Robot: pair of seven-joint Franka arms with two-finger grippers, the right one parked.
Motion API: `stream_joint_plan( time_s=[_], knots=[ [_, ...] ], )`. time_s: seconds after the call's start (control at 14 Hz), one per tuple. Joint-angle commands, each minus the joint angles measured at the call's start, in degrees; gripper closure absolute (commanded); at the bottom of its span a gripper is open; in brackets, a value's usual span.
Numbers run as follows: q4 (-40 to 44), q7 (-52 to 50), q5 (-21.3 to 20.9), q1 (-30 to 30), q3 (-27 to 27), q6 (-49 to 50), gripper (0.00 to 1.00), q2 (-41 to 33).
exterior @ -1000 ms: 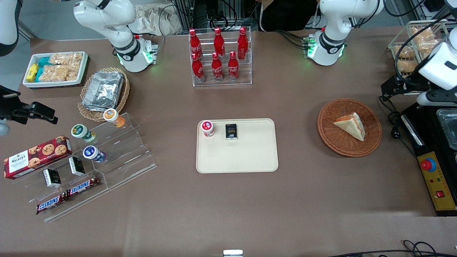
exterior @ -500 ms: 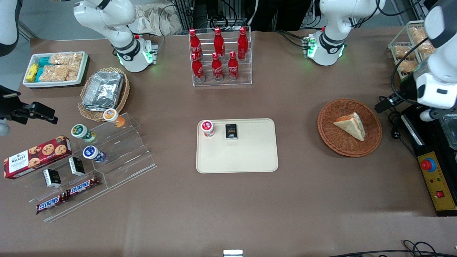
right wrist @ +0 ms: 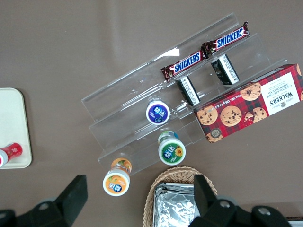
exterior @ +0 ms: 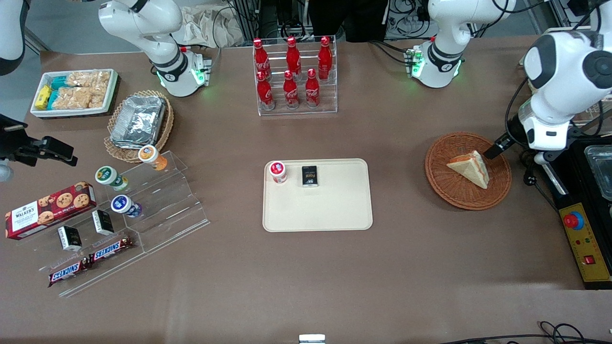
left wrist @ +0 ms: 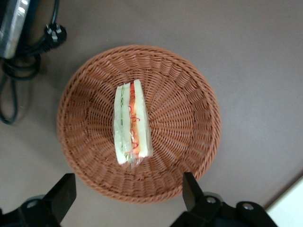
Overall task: Place sandwich from basket to tray
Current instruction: 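Lower the open left gripper around the sandwich wedge and close it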
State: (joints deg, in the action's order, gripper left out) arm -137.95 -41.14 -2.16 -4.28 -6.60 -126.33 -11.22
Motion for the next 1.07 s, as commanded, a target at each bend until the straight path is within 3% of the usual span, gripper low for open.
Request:
stream_joint_plan(
  time_s=[0.0,0.71,0.86,0.93,1.0],
  knots=[
    [-3.6,-8.7,-1.2,-0.1,0.3,-8.3,0.00,3.6],
    [-9.9,-13.0,-1.0,0.0,-0.3,-32.4,0.00,17.6],
    [-9.8,-13.5,-0.9,0.0,-0.3,-32.6,0.14,18.0],
    [-9.6,-15.1,-0.9,-0.1,-0.3,-32.6,0.31,18.0],
    [-9.3,-16.9,-0.9,-0.2,-0.3,-32.5,0.54,18.1]
  ],
)
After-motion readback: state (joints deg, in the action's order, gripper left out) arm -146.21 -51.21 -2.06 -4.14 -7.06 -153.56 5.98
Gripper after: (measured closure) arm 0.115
